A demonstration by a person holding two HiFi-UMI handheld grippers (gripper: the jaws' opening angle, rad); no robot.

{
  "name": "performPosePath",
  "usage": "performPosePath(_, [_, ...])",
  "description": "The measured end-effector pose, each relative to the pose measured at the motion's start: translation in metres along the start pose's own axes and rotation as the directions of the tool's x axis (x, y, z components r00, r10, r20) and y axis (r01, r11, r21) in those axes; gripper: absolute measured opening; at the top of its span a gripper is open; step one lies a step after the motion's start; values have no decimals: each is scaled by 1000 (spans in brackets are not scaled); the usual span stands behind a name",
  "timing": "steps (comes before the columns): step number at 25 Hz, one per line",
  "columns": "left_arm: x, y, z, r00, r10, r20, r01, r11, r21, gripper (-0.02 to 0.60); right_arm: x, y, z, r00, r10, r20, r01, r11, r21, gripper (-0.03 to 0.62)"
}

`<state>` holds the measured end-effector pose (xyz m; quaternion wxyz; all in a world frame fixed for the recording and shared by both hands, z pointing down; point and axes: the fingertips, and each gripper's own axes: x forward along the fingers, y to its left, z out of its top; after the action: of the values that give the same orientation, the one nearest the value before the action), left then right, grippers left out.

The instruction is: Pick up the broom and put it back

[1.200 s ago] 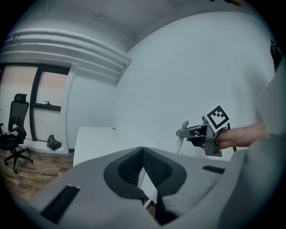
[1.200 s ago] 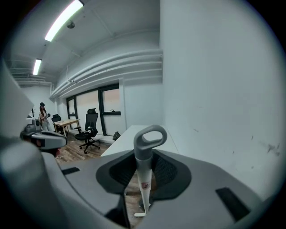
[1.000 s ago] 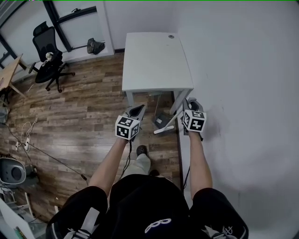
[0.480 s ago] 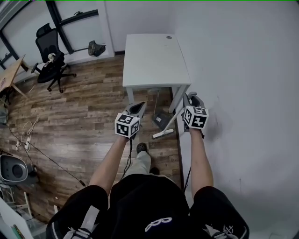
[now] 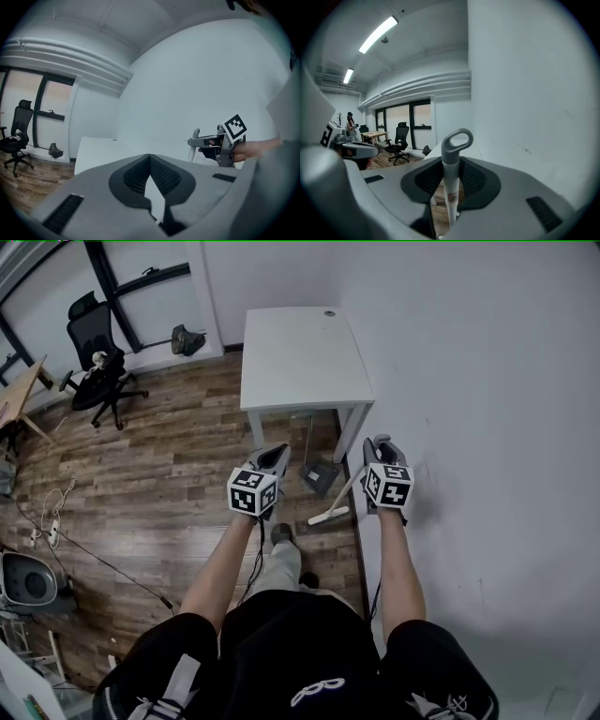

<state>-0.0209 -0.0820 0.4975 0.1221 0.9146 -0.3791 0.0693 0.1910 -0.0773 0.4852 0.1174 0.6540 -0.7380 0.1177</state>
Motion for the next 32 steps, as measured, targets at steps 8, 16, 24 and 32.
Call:
performPosePath(8, [-1,-23,-8,1000,-17,-7,17,1000,3,11,-29,-12,-26,1000,-19,-16,20,999,31,114])
performPosePath(16, [4,-41,-14,999,-33,-30,33,999,12,11,-45,-26,-42,999,-34,-29,36,998,59,114])
performPosePath(24, [-1,-48,-21,998,-36,-49,37,999,18,11,-57,-27,-50,999,-34,-29,36,997,69,114])
performPosePath(32, [6,-59,-21,996,-73,-42,74,997,15,11,-62,-34,-56,999,-36,-31,38,996,78,114])
